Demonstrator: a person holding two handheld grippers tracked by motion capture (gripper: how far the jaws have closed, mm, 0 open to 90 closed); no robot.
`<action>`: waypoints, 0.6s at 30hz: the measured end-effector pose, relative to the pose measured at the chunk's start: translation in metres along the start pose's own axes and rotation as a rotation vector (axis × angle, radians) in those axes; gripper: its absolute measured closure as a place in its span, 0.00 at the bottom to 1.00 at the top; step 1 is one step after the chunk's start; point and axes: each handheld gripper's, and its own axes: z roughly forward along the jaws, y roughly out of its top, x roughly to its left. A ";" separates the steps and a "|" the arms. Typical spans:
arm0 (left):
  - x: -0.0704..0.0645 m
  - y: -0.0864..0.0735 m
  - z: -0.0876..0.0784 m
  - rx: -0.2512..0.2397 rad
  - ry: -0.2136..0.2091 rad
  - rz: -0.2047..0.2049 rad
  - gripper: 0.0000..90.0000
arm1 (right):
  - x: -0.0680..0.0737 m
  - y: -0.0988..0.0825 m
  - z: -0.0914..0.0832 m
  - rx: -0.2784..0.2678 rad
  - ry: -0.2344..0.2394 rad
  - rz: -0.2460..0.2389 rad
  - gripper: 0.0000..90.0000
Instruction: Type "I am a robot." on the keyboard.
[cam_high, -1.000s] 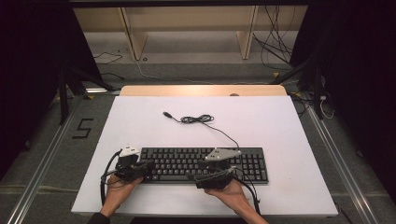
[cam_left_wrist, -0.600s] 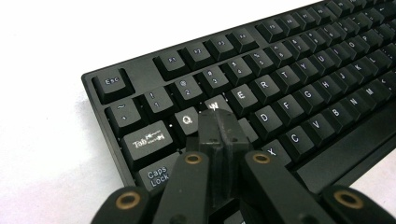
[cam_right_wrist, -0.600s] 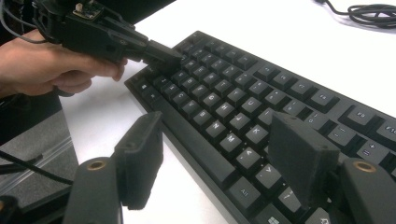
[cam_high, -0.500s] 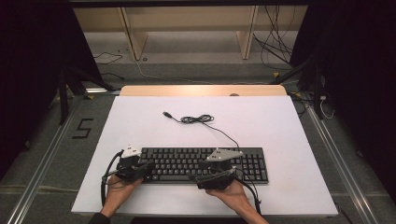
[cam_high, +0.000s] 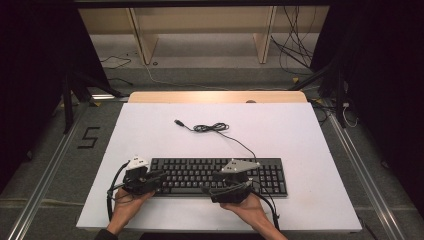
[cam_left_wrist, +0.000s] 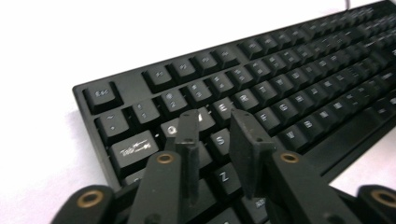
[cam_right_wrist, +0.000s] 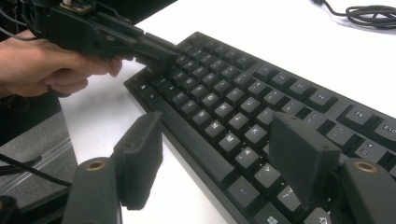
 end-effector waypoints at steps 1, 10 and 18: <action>0.000 0.001 -0.001 -0.006 -0.003 0.003 0.76 | 0.000 0.000 0.000 0.001 0.000 0.001 0.40; -0.002 0.003 -0.003 -0.036 -0.031 -0.021 0.60 | 0.001 0.000 0.001 -0.002 0.000 -0.004 0.40; -0.005 0.006 -0.005 -0.067 -0.050 -0.033 0.48 | 0.001 0.000 0.001 -0.003 0.004 -0.002 0.40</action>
